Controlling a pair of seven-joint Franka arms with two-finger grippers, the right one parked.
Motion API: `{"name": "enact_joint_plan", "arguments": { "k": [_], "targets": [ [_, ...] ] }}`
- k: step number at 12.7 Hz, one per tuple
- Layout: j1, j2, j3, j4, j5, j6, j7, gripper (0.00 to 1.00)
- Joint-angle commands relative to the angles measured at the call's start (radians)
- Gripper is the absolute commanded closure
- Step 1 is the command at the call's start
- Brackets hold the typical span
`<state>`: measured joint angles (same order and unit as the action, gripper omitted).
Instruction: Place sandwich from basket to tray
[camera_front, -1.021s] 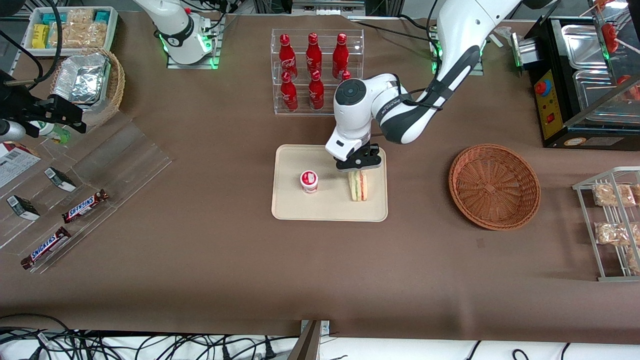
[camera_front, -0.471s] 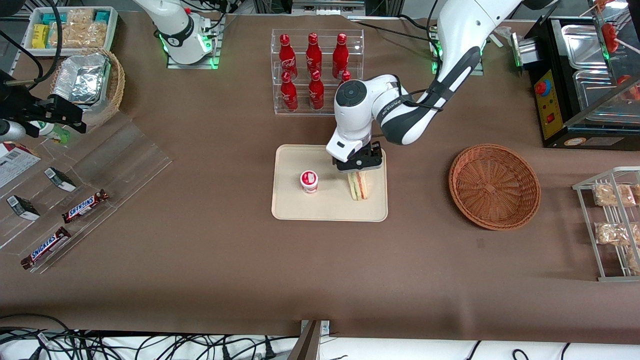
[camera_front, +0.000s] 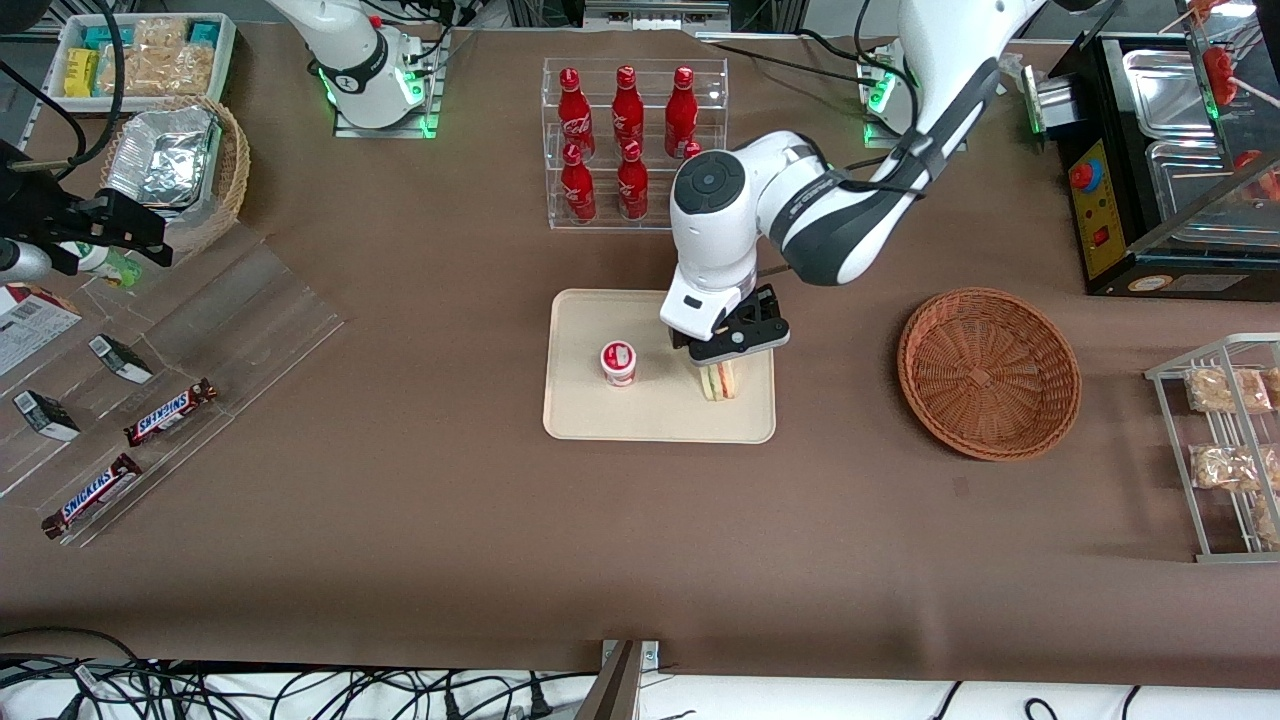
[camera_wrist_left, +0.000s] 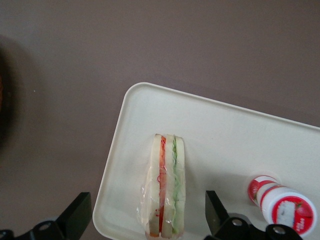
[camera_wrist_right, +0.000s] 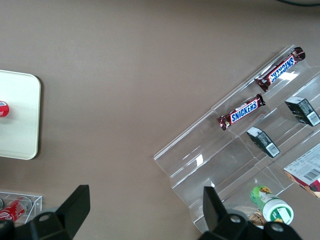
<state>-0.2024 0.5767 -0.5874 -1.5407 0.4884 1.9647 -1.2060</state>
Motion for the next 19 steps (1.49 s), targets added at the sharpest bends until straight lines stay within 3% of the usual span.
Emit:
{"name": "enact_joint_plan", "arguments": {
  "k": [1, 7, 11, 15, 19],
  "targets": [
    [0.004, 0.0, -0.009, 0.135, -0.073, -0.139, 0.091, 0.0],
    [0.156, -0.028, -0.011, 0.226, -0.135, -0.245, 0.274, 0.0],
    [0.267, -0.028, 0.02, 0.312, -0.267, -0.329, 0.624, 0.0],
    [0.255, -0.032, 0.214, 0.369, -0.376, -0.395, 0.894, 0.0],
    [0.224, -0.047, 0.389, 0.367, -0.428, -0.409, 1.112, 0.0]
  ]
}}
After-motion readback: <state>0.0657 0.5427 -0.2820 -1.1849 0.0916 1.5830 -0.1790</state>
